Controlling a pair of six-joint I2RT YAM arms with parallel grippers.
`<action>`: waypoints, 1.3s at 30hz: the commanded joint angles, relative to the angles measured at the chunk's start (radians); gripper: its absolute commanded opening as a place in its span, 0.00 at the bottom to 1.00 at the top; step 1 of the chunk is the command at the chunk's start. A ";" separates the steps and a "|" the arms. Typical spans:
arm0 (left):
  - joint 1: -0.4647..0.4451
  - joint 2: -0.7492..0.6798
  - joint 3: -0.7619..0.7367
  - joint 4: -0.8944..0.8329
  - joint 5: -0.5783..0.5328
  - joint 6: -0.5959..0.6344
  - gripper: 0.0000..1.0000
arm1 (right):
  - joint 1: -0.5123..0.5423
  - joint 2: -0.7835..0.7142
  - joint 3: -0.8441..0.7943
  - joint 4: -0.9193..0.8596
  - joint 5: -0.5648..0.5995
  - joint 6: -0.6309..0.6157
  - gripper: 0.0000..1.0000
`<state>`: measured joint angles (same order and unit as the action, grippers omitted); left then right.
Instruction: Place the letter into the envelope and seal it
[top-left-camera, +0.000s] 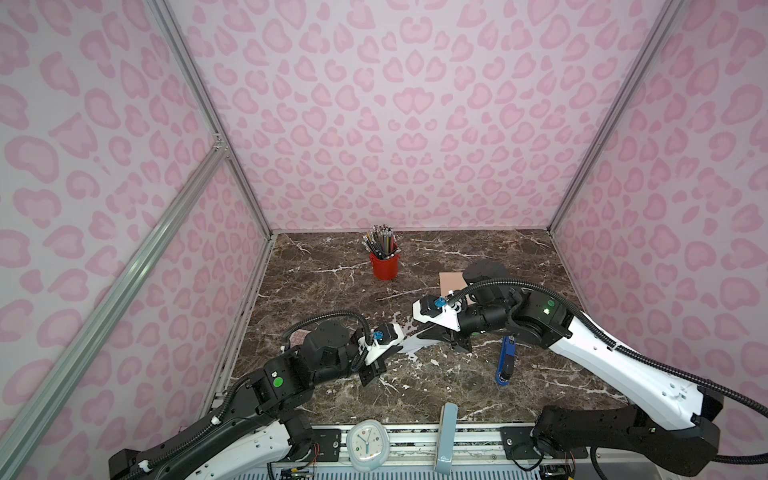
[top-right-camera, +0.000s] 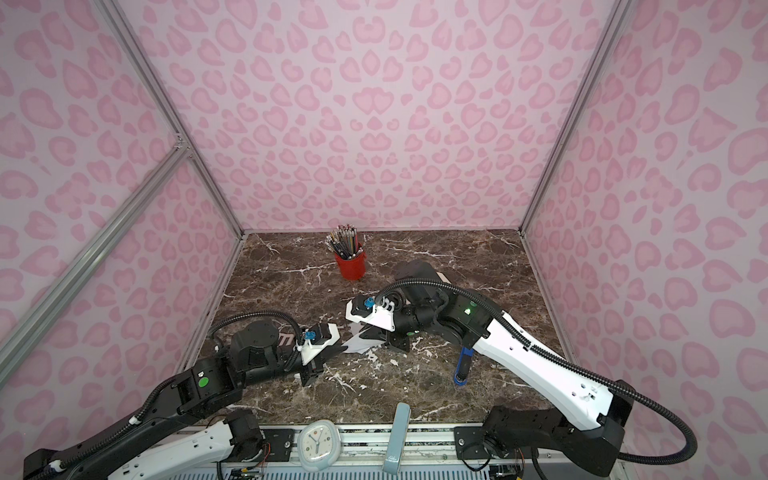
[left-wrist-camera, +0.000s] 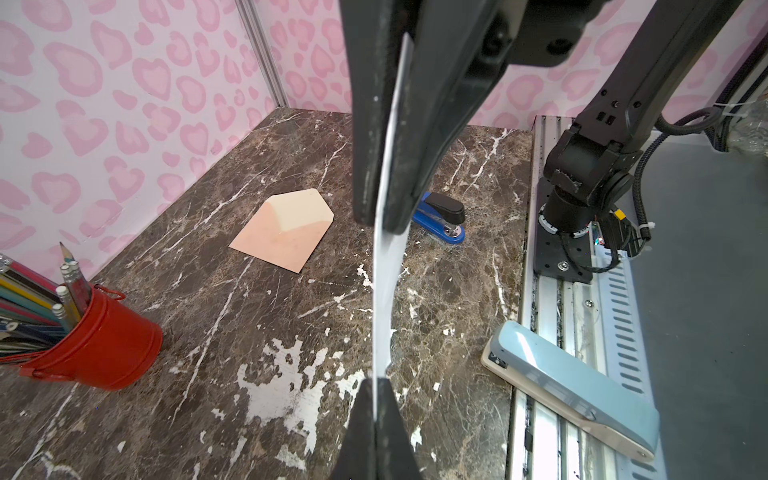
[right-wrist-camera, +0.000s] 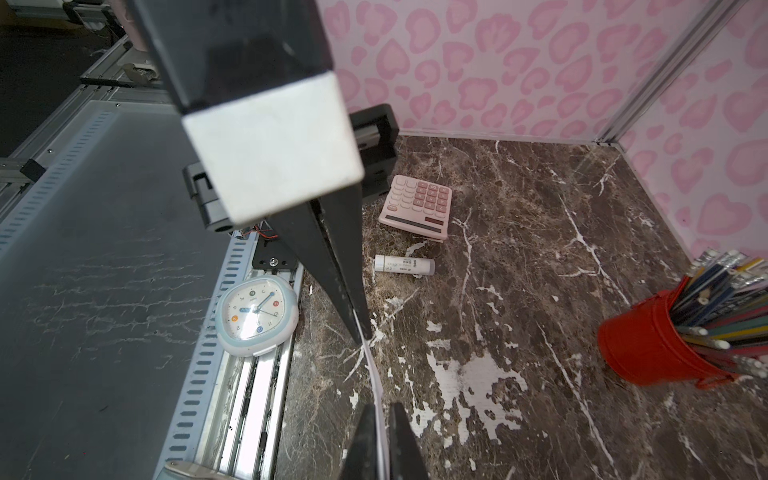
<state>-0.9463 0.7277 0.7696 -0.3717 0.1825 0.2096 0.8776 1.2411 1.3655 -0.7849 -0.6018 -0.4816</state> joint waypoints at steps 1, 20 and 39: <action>0.001 0.005 0.002 -0.002 -0.017 0.008 0.04 | -0.004 -0.013 -0.008 -0.003 0.010 -0.002 0.00; 0.001 0.016 -0.004 0.011 -0.034 0.005 0.04 | -0.012 -0.049 -0.037 -0.025 0.025 0.010 0.00; 0.001 -0.014 -0.015 0.049 -0.121 -0.013 0.31 | -0.080 -0.140 -0.184 0.191 0.024 0.232 0.00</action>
<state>-0.9447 0.7261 0.7574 -0.3641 0.1074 0.2089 0.8024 1.1110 1.2102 -0.6975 -0.5732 -0.3557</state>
